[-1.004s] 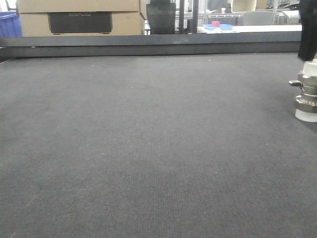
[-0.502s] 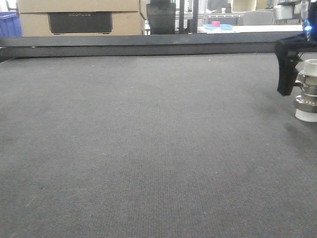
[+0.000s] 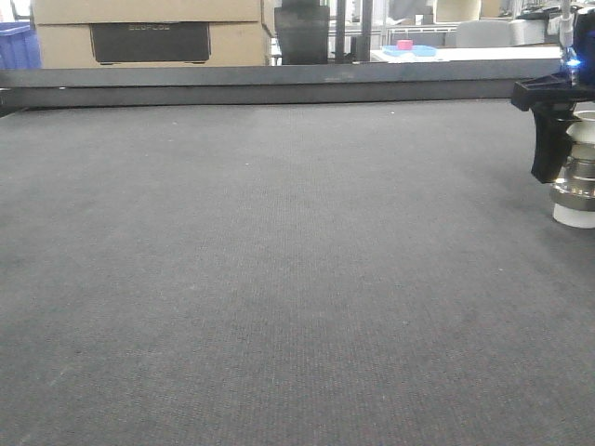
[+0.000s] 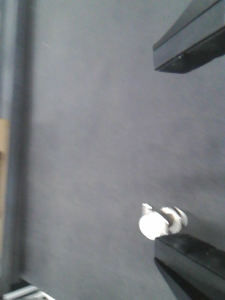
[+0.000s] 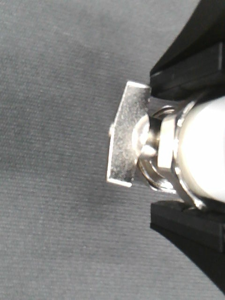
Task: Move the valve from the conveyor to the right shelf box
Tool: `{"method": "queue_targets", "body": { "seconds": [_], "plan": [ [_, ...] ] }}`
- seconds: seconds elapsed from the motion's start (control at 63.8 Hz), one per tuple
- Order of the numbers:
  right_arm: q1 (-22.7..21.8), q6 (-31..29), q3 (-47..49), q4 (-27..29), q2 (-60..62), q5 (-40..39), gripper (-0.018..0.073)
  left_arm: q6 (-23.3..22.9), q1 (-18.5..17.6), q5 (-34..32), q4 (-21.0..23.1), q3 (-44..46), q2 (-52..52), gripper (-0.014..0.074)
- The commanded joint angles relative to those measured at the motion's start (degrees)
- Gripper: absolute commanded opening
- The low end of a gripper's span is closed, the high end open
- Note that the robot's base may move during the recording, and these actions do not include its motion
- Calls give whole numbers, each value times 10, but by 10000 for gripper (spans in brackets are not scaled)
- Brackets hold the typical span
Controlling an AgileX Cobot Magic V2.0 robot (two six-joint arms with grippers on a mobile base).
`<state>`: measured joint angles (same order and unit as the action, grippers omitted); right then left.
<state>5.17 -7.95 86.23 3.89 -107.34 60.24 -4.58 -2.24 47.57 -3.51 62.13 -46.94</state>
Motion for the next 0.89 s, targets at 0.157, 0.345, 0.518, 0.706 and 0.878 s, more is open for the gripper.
{"method": "queue_targets", "body": {
  "seconds": [0.157,0.345,0.518,0.706,0.878],
  "plan": [
    [0,-4,-37,15,101,-45,-154,31,25,185,-43,158,-170,599],
    [2,-4,-112,44,186,-86,-154,71,81,205,-32,234,-294,599],
    [14,-4,-177,56,250,-111,-154,137,140,219,22,279,-382,599],
    [40,-4,-207,57,301,-117,-154,182,165,192,28,285,-469,599],
    [61,-4,-207,59,322,-117,-154,190,165,162,38,285,-533,599]
  ]
}}
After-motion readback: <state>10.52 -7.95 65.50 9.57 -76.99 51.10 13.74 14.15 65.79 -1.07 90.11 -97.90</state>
